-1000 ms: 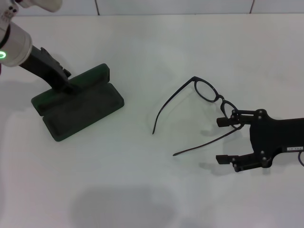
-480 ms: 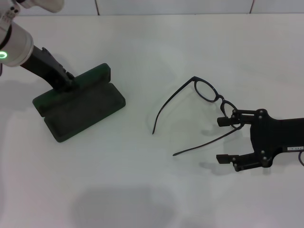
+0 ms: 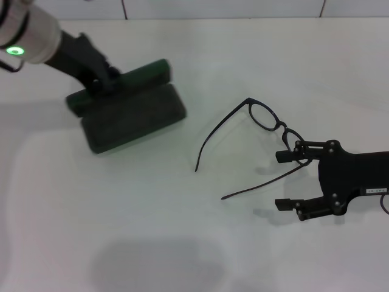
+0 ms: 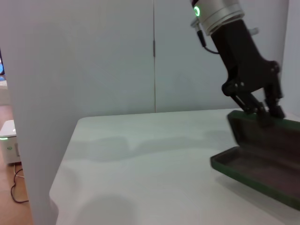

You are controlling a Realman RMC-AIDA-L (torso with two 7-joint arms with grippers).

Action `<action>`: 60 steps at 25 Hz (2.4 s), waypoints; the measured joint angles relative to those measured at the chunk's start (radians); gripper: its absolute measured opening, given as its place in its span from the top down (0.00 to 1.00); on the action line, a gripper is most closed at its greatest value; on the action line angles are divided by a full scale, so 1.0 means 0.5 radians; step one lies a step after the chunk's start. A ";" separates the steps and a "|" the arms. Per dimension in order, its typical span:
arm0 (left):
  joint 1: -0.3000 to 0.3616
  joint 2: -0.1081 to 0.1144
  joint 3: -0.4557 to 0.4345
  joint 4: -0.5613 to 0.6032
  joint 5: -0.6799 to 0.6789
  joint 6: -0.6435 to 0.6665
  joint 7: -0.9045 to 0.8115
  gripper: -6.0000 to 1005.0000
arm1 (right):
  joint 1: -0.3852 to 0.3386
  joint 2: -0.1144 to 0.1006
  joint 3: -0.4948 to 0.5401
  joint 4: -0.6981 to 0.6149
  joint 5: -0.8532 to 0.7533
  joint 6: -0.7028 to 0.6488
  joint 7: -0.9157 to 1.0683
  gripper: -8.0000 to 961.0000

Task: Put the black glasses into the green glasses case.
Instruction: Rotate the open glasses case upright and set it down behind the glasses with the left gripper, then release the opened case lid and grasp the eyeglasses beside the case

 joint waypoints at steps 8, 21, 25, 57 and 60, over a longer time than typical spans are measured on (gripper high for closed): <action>-0.123 -0.019 0.290 -0.116 -0.053 -0.190 0.202 0.79 | -0.003 0.004 -0.005 -0.003 0.000 -0.010 0.022 0.12; -0.144 -0.025 0.386 -0.235 -0.088 -0.325 0.336 0.78 | -0.006 0.006 -0.005 0.006 -0.003 -0.011 0.022 0.12; -0.139 -0.025 0.389 -0.237 -0.106 -0.334 0.344 0.78 | -0.007 0.008 -0.005 0.005 -0.003 -0.011 0.021 0.12; -0.078 -0.016 0.147 -0.251 -0.555 -0.243 0.384 0.55 | -0.006 0.012 -0.005 -0.004 -0.007 -0.011 0.018 0.12; -0.038 -0.012 -0.087 -0.267 -0.753 -0.129 0.396 0.49 | -0.006 0.012 -0.005 -0.005 -0.007 -0.013 0.019 0.12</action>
